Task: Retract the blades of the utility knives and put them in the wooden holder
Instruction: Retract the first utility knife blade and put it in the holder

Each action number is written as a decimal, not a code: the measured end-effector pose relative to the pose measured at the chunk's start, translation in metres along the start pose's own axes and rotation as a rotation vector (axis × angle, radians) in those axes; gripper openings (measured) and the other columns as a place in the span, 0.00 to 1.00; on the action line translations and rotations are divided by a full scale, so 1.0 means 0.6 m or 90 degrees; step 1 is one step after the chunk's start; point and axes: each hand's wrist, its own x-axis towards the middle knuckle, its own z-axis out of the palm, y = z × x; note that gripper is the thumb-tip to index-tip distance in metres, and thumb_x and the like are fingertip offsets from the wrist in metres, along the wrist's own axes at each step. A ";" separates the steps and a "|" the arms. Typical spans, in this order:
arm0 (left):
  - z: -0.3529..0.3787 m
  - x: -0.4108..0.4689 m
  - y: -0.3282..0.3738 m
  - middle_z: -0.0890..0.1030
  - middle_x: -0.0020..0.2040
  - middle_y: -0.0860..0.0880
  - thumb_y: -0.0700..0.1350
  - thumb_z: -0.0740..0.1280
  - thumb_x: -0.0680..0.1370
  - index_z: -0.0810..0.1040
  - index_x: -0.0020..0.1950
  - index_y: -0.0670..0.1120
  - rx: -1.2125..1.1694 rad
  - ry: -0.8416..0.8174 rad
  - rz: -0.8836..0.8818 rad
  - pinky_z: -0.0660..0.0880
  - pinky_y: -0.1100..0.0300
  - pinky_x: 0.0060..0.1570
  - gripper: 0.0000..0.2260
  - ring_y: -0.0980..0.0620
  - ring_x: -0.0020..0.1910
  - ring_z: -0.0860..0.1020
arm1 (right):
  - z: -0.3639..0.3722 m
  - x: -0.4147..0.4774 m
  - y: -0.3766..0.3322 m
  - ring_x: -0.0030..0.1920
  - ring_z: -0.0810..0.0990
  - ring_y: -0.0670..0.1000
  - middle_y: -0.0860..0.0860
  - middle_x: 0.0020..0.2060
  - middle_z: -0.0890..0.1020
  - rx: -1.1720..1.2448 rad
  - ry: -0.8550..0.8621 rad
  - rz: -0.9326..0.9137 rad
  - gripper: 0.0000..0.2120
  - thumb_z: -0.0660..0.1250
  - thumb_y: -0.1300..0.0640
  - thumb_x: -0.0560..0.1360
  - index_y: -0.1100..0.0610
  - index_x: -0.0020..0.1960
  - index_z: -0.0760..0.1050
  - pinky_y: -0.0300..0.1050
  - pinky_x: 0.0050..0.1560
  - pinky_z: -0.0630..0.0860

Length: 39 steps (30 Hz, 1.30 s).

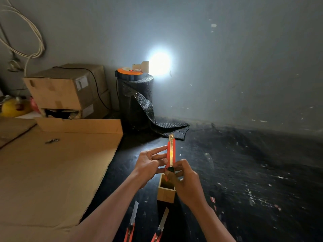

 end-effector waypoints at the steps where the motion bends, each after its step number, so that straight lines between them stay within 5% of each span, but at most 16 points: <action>1: -0.001 0.003 -0.001 0.88 0.55 0.44 0.26 0.66 0.78 0.79 0.70 0.44 -0.005 -0.003 -0.003 0.86 0.50 0.44 0.23 0.44 0.49 0.89 | 0.000 0.002 0.003 0.43 0.83 0.39 0.38 0.47 0.81 0.002 -0.009 -0.006 0.14 0.73 0.52 0.76 0.48 0.58 0.73 0.32 0.39 0.79; 12: -0.009 0.050 -0.019 0.89 0.52 0.45 0.25 0.65 0.78 0.80 0.68 0.44 -0.014 -0.024 -0.015 0.86 0.52 0.42 0.22 0.44 0.49 0.89 | 0.017 0.036 0.038 0.47 0.85 0.45 0.46 0.52 0.85 -0.010 -0.032 -0.005 0.12 0.72 0.55 0.77 0.51 0.58 0.74 0.39 0.45 0.83; 15: -0.014 0.066 -0.035 0.89 0.53 0.43 0.24 0.65 0.78 0.80 0.67 0.44 -0.025 -0.041 -0.029 0.86 0.50 0.44 0.23 0.44 0.51 0.88 | 0.015 0.055 0.040 0.47 0.87 0.47 0.49 0.52 0.85 0.078 -0.018 0.027 0.17 0.71 0.54 0.78 0.49 0.64 0.69 0.47 0.48 0.86; 20: -0.016 0.087 -0.061 0.88 0.54 0.40 0.26 0.68 0.76 0.81 0.65 0.43 -0.039 -0.055 -0.022 0.86 0.50 0.46 0.21 0.41 0.52 0.88 | 0.012 0.112 0.052 0.48 0.87 0.48 0.53 0.49 0.85 0.158 0.006 0.052 0.22 0.69 0.64 0.79 0.56 0.71 0.70 0.44 0.49 0.85; 24: -0.024 0.118 -0.109 0.84 0.63 0.43 0.33 0.72 0.77 0.79 0.68 0.44 0.251 0.061 0.037 0.82 0.52 0.59 0.20 0.48 0.61 0.84 | 0.025 0.138 0.079 0.43 0.86 0.44 0.52 0.46 0.84 0.122 -0.014 0.112 0.11 0.67 0.68 0.78 0.60 0.59 0.77 0.41 0.42 0.85; 28: -0.033 0.136 -0.171 0.74 0.75 0.45 0.44 0.80 0.71 0.69 0.78 0.47 0.457 -0.008 -0.020 0.71 0.50 0.73 0.37 0.48 0.74 0.73 | 0.053 0.152 0.121 0.41 0.85 0.48 0.52 0.43 0.84 0.035 -0.016 0.183 0.04 0.68 0.64 0.78 0.56 0.51 0.77 0.40 0.36 0.82; 32: -0.037 0.150 -0.244 0.59 0.83 0.45 0.49 0.83 0.67 0.54 0.84 0.47 0.516 -0.088 -0.091 0.58 0.47 0.80 0.53 0.47 0.82 0.57 | 0.078 0.159 0.163 0.40 0.84 0.46 0.49 0.40 0.84 -0.042 -0.041 0.225 0.02 0.69 0.59 0.78 0.54 0.48 0.77 0.49 0.41 0.84; 35: -0.035 0.148 -0.281 0.70 0.78 0.48 0.49 0.82 0.67 0.58 0.83 0.47 0.483 -0.094 -0.105 0.66 0.56 0.76 0.49 0.47 0.78 0.67 | 0.089 0.161 0.180 0.39 0.82 0.46 0.48 0.40 0.84 -0.076 -0.065 0.241 0.01 0.69 0.58 0.77 0.53 0.47 0.78 0.42 0.36 0.77; 37: -0.034 0.145 -0.293 0.80 0.65 0.54 0.46 0.81 0.69 0.67 0.77 0.49 0.442 -0.076 -0.101 0.75 0.63 0.64 0.40 0.52 0.66 0.79 | 0.096 0.162 0.189 0.40 0.82 0.50 0.49 0.39 0.85 -0.103 -0.070 0.247 0.01 0.70 0.55 0.76 0.52 0.45 0.78 0.47 0.38 0.78; 39: -0.032 0.142 -0.295 0.80 0.60 0.57 0.42 0.80 0.70 0.67 0.78 0.48 0.396 -0.065 -0.104 0.73 0.73 0.56 0.39 0.57 0.61 0.79 | 0.098 0.162 0.198 0.41 0.82 0.53 0.49 0.39 0.85 -0.117 -0.070 0.258 0.01 0.69 0.56 0.75 0.52 0.45 0.79 0.50 0.42 0.78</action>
